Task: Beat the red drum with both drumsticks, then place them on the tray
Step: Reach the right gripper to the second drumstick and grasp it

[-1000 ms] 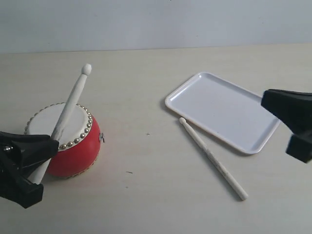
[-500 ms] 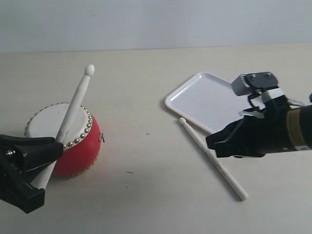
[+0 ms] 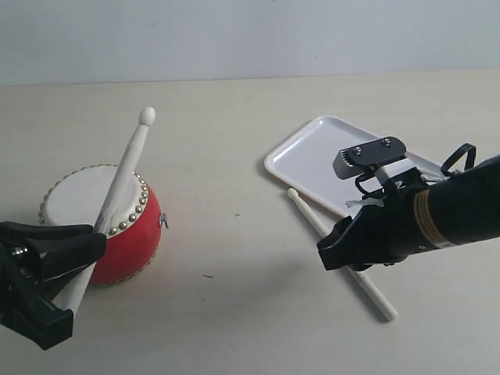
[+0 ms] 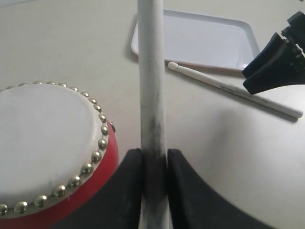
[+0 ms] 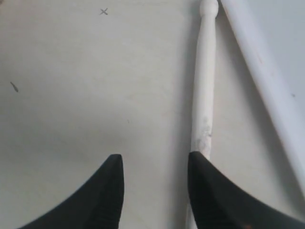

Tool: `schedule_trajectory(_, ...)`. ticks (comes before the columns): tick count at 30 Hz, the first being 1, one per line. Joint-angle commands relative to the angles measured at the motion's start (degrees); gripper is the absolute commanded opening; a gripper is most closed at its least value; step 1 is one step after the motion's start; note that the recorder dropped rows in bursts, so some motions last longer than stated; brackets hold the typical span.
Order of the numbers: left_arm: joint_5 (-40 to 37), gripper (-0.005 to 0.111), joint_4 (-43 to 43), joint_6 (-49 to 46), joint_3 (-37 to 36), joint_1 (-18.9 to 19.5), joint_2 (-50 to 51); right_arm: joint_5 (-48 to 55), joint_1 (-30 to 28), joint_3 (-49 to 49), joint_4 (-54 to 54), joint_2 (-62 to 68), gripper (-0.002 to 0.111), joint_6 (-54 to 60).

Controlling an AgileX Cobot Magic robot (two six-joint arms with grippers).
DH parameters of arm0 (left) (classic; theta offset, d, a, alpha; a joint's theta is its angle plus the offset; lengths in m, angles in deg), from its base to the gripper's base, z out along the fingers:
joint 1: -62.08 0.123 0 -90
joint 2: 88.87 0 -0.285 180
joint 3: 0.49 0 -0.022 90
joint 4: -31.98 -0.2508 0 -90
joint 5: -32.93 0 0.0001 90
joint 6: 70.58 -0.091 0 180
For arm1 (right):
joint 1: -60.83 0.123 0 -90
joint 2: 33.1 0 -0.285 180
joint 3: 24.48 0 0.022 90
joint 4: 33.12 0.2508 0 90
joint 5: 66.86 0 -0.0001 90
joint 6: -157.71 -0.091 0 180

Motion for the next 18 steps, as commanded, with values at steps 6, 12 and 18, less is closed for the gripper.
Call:
schedule_trajectory(6, 0.85, 0.000, 0.20, 0.40, -0.16, 0.13, 0.23, 0.51, 0.26, 0.18, -7.06, -0.01, 0.043, -9.94)
schedule_trajectory(12, 0.73, 0.000, 0.19, 0.40, -0.16, 0.13, 0.23, 3.47, 0.26, 0.18, -7.06, 0.76, 0.041, -9.43)
schedule_trajectory(18, 0.73, 0.000, 0.19, 0.40, -0.16, 0.13, 0.23, 6.03, 0.26, 2.24, -7.06, 4.22, 0.041, -8.24)
